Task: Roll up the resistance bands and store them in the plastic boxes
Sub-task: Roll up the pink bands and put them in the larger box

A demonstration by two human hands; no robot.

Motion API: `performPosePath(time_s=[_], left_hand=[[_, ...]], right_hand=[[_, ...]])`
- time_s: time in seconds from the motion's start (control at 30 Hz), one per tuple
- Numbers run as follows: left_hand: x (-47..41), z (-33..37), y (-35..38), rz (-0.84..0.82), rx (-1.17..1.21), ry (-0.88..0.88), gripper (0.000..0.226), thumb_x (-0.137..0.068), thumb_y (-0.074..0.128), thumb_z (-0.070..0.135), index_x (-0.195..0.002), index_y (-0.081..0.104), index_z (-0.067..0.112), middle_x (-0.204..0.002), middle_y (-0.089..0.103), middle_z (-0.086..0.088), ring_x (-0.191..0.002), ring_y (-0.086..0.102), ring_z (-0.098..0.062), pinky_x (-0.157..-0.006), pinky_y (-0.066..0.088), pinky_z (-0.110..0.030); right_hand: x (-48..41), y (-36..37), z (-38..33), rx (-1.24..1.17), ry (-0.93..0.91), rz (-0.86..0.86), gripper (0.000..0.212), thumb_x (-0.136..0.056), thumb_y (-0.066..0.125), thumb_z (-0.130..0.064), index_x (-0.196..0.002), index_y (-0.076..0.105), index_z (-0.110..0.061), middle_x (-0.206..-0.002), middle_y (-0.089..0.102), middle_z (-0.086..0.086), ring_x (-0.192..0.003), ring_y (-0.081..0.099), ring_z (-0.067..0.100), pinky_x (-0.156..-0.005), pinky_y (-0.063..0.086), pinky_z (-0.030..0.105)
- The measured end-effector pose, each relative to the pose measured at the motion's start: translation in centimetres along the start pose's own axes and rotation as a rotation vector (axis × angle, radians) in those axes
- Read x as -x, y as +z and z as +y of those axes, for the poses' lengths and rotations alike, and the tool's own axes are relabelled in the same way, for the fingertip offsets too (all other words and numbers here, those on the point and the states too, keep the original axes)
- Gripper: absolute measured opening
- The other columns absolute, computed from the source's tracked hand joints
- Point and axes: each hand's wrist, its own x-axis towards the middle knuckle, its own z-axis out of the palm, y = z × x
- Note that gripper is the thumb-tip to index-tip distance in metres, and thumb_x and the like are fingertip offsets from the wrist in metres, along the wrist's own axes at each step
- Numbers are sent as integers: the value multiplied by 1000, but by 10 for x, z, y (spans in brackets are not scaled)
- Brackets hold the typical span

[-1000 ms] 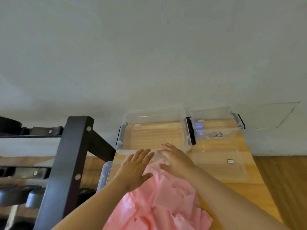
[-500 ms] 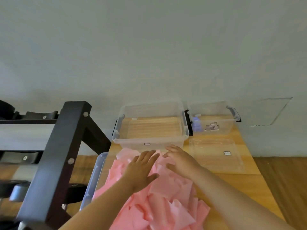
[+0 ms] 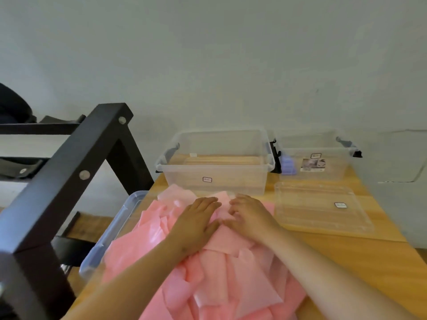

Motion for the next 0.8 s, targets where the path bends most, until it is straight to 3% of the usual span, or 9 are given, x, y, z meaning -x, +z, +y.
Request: performPosePath(time_s=[0.13, 0.23, 0.33, 0.47, 0.6, 0.7, 0.8], left_hand=[[6, -4, 10, 107, 81, 8, 60, -83, 31, 57, -113, 64, 16, -129, 57, 3, -123, 44, -16, -102, 35, -30], [8, 1, 3, 252, 213, -27, 28, -86, 56, 39, -90, 68, 14, -111, 65, 3, -111, 50, -16, -97, 38, -30], [11, 11, -16, 332, 242, -32, 6, -89, 65, 21, -87, 68, 16, -109, 65, 5, -112, 49, -14, -96, 36, -23], [25, 35, -53, 381, 319, -57, 11, -91, 62, 25, -91, 68, 16, -106, 67, 7, -107, 53, -11, -92, 40, -26], [42, 60, -87, 356, 474, -53, 19, -91, 62, 33, -99, 66, 17, -101, 66, 8, -99, 59, -7, -88, 46, -27], [59, 75, -106, 296, 565, -47, 29, -86, 66, 42, -104, 62, 19, -104, 65, 11, -99, 60, -1, -83, 46, -17], [70, 84, -126, 273, 537, -23, 35, -80, 74, 41, -105, 59, 21, -103, 64, 9, -95, 61, -5, -83, 50, -24]], right_hand=[[12, 5, -10, -70, -29, 220, 15, -88, 62, -28, -94, 68, -16, -108, 65, 0, -115, 51, 19, -99, 34, 31], [25, -1, -20, -138, -2, 299, 13, -90, 60, -27, -93, 67, -16, -101, 68, -1, -102, 56, 18, -89, 41, 32], [37, -13, -32, -267, 20, 366, 9, -90, 61, -26, -85, 63, -20, -86, 68, -2, -86, 62, 20, -76, 48, 34], [55, -39, -54, -498, 55, 429, 17, -91, 61, -20, -76, 54, -25, -77, 61, -5, -79, 60, 18, -70, 46, 31], [72, -72, -80, -683, 107, 468, 14, -93, 57, -21, -79, 57, -24, -81, 68, 0, -85, 67, 23, -80, 54, 40], [83, -102, -96, -703, 113, 537, 9, -93, 57, -22, -89, 63, -15, -91, 69, 3, -90, 66, 22, -83, 51, 35], [96, -133, -110, -683, 109, 583, 14, -92, 57, -23, -93, 65, -11, -93, 70, 4, -89, 65, 21, -83, 50, 36]])
